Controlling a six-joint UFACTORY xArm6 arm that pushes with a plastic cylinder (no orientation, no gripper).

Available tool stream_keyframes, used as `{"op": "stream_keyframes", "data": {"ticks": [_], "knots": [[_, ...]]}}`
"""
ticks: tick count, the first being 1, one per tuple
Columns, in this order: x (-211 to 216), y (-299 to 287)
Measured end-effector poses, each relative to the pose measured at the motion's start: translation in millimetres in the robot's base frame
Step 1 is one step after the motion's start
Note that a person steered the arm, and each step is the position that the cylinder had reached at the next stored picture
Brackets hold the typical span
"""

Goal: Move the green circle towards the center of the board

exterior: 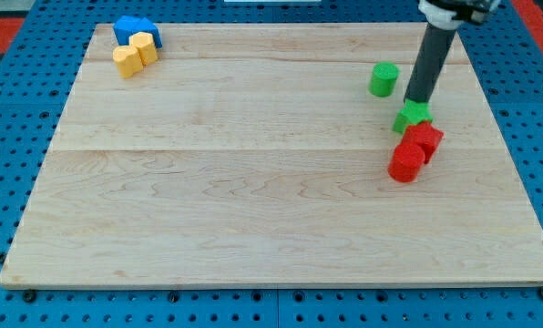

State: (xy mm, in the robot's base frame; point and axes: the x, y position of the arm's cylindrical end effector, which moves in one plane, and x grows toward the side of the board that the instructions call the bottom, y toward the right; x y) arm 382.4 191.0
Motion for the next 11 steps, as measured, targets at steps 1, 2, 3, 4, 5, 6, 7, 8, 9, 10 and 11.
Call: {"op": "stream_keyframes", "data": {"ticks": [1,2,3,4,5,6,7,8,9,10,11], "knots": [[16,0],[-8,34],[-59,30],[-59,-22],[-76,-38],[-90,-60],[-55,-81],[-4,-81],[-44,-92],[-83,-124],[-42,-154]]}}
